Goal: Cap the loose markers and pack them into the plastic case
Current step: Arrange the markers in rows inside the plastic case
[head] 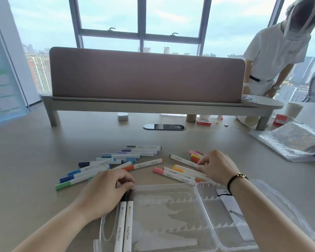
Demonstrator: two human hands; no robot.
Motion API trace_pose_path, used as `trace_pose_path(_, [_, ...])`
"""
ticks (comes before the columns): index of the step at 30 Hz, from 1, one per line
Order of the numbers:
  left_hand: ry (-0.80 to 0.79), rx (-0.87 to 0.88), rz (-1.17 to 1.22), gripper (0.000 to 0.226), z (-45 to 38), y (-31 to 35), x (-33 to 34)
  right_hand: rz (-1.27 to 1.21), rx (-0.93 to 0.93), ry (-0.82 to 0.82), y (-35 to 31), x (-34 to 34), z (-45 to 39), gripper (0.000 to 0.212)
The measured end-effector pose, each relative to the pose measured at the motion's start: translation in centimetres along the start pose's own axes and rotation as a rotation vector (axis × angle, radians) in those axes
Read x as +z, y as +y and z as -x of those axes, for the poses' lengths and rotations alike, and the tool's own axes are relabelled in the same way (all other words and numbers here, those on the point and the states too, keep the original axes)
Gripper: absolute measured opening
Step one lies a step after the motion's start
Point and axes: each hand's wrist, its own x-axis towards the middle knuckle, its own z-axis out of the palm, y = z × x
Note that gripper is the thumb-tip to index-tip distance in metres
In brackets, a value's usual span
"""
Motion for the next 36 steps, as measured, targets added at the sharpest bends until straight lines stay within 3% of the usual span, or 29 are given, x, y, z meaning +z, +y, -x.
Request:
trace_pose_path(5, [-0.043, -0.001, 0.006, 0.007, 0.1, 0.2, -0.4, 0.134, -0.034, 0.042, -1.4, -0.5, 0.7, 0.016])
trace_pose_path(9, [-0.022, 0.011, -0.037, 0.011, 0.3, 0.2, -0.4, -0.223, -0.109, 0.032, -4.6, -2.0, 2.2, 0.016])
trace_pose_path(11, [0.039, 0.003, -0.025, 0.015, 0.4, 0.2, -0.4, -0.444, -0.135, -0.051, -6.4, -1.7, 3.6, 0.010])
trace_pose_path(15, [0.254, 0.005, 0.153, 0.024, 0.5, 0.4, -0.6, -0.597, -0.196, -0.201, -7.1, 1.0, 5.9, 0.011])
trace_pose_path(17, [0.287, 0.027, 0.207, 0.032, 0.5, 0.6, -0.7, -0.681, -0.200, -0.239, -6.9, 1.6, 6.3, 0.010])
trace_pose_path(21, [0.143, 0.088, 0.266, 0.015, 0.6, 1.0, -0.8, -1.018, -0.144, -0.255, -8.0, 1.6, 6.9, 0.010])
trace_pose_path(26, [0.064, 0.112, 0.381, 0.010, 1.1, 1.7, -0.8, -1.334, -0.063, -0.309, -8.7, 1.4, 7.4, 0.006])
trace_pose_path(30, [0.012, 0.129, 0.435, 0.009, 1.3, 2.2, -1.2, -1.418, -0.029, -0.377, -8.5, 1.2, 7.4, 0.019])
trace_pose_path(36, [-0.115, 0.139, 0.573, 0.018, 1.4, 2.3, -1.6, -1.431, -0.046, -0.466, -8.7, 1.4, 7.7, 0.022])
